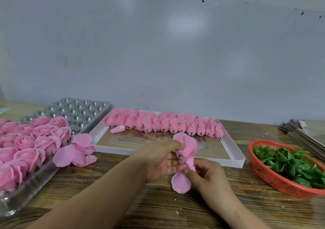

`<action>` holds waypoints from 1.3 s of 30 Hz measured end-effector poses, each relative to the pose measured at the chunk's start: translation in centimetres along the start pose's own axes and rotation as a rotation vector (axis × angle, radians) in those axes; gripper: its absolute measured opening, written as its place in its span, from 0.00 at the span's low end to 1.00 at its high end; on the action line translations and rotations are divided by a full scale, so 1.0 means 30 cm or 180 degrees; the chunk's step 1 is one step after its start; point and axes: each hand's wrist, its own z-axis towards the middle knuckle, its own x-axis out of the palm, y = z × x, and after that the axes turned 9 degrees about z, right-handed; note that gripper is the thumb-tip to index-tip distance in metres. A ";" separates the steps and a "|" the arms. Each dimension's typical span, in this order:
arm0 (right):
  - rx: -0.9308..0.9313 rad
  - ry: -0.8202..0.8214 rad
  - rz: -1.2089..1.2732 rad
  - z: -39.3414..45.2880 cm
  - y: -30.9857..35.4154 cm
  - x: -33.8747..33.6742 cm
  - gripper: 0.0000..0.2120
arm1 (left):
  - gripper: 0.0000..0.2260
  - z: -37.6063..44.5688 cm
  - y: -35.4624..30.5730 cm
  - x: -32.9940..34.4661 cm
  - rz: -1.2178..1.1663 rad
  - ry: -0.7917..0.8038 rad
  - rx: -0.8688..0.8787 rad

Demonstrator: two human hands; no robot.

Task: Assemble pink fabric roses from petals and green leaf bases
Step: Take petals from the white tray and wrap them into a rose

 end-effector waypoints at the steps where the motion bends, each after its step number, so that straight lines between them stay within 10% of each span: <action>1: -0.0004 -0.0039 -0.0025 0.001 -0.001 0.004 0.09 | 0.04 -0.003 -0.004 -0.008 -0.0119 -0.0005 0.0062; 9: 0.0088 -0.0022 -0.0278 0.001 -0.005 0.018 0.15 | 0.08 -0.008 -0.073 -0.106 -0.1026 -0.0180 0.0271; 19: -0.0005 0.0277 -0.0462 -0.002 -0.009 0.033 0.13 | 0.06 0.080 -0.203 -0.425 0.2296 -0.2269 0.0316; 23: -0.0027 0.0283 -0.0506 -0.003 -0.012 0.034 0.10 | 0.09 0.093 -0.198 -0.466 0.3457 -0.2245 -0.0153; 39: 0.0072 0.0386 -0.0218 0.011 -0.003 0.049 0.13 | 0.13 0.074 -0.210 -0.483 0.3288 -0.1988 0.0100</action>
